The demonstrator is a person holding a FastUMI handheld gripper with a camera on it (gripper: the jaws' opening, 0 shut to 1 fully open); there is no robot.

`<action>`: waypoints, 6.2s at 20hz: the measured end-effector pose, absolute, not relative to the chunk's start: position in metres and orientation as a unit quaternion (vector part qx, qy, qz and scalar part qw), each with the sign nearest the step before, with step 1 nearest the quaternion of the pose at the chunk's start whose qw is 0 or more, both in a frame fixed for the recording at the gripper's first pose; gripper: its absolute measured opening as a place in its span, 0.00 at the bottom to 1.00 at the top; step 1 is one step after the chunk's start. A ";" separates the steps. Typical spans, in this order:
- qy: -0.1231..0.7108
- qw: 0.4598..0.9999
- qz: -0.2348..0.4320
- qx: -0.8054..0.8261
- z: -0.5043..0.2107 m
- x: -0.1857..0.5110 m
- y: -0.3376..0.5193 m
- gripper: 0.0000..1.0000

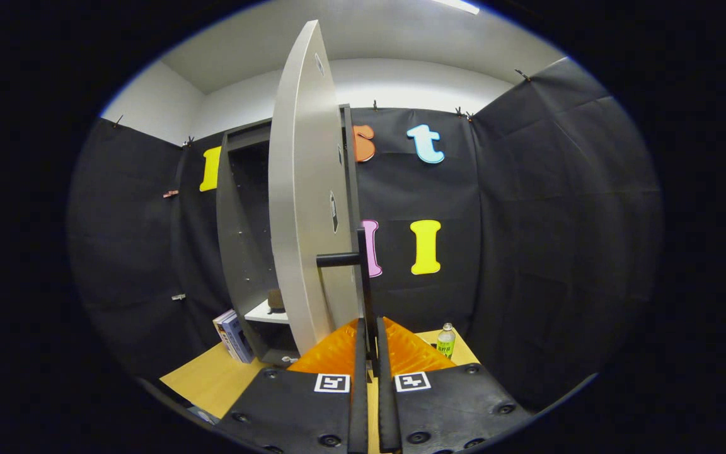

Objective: Open the shoe cabinet door, grab the shoes and put them into the shoe cabinet, then close the shoe cabinet door.

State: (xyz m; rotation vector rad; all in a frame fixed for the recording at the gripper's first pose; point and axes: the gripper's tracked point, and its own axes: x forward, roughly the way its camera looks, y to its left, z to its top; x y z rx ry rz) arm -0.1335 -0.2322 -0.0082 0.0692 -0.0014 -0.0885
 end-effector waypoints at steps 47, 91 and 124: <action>0.468 0.881 -0.049 0.040 -0.503 -0.039 -0.010 0.44; 0.263 0.963 -0.037 0.044 -0.239 0.035 -0.031 0.05; 0.350 0.929 -0.103 0.065 -0.196 0.405 -0.115 0.05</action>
